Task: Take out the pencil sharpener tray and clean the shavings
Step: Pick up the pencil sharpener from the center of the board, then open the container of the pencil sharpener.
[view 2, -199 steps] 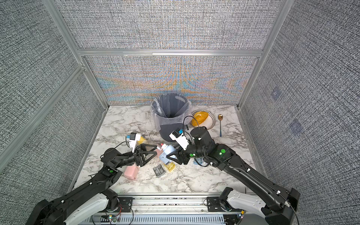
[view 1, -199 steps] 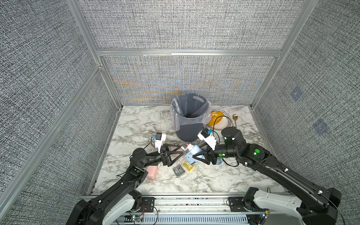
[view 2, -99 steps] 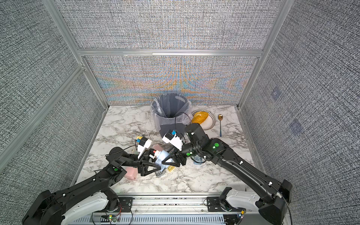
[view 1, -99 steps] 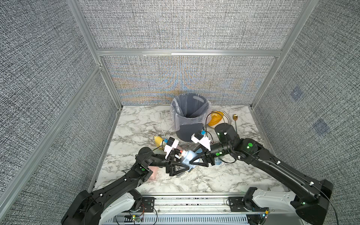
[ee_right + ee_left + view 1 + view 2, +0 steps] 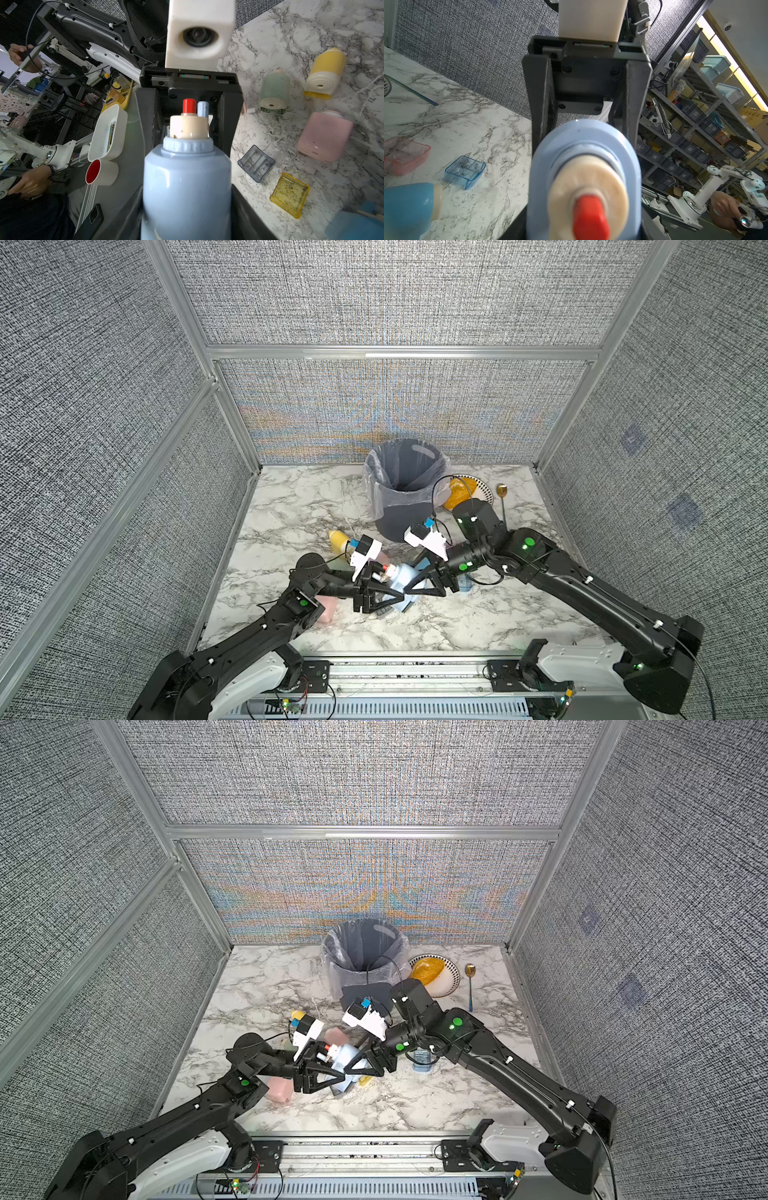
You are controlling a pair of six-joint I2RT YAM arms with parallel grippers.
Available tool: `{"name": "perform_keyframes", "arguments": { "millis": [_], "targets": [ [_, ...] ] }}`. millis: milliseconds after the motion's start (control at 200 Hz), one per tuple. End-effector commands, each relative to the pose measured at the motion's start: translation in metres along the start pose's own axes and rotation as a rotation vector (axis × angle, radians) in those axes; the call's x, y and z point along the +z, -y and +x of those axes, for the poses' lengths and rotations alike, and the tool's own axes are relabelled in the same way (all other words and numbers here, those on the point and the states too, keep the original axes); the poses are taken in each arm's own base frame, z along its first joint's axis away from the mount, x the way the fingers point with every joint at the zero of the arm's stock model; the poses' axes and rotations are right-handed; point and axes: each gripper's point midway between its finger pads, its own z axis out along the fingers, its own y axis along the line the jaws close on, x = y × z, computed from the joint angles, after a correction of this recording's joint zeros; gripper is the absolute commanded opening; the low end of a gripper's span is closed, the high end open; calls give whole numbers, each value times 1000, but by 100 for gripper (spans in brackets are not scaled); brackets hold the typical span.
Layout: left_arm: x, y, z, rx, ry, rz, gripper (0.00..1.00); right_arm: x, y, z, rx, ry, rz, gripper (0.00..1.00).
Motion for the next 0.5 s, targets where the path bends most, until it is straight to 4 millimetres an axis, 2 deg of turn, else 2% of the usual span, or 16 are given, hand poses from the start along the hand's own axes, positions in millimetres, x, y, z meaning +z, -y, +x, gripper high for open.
{"name": "perform_keyframes", "arguments": {
  "millis": [0,75,160,280,375,495],
  "targets": [
    [-1,11,-3,43,-7,26,2,-1,9,-16,-82,54,50,41],
    [-3,11,-6,60,12,-11,0,-5,13,-19,-74,86,77,59],
    [-8,13,-13,90,52,-55,0,-13,19,-21,-62,146,97,74],
    [-16,21,-27,143,118,-103,0,-28,15,-21,-55,260,74,88],
    [-22,29,-41,191,184,-137,0,-36,4,-21,-74,354,26,92],
    [-30,32,-61,229,284,-181,0,-36,-9,-16,-83,428,-75,93]
  ]
}}
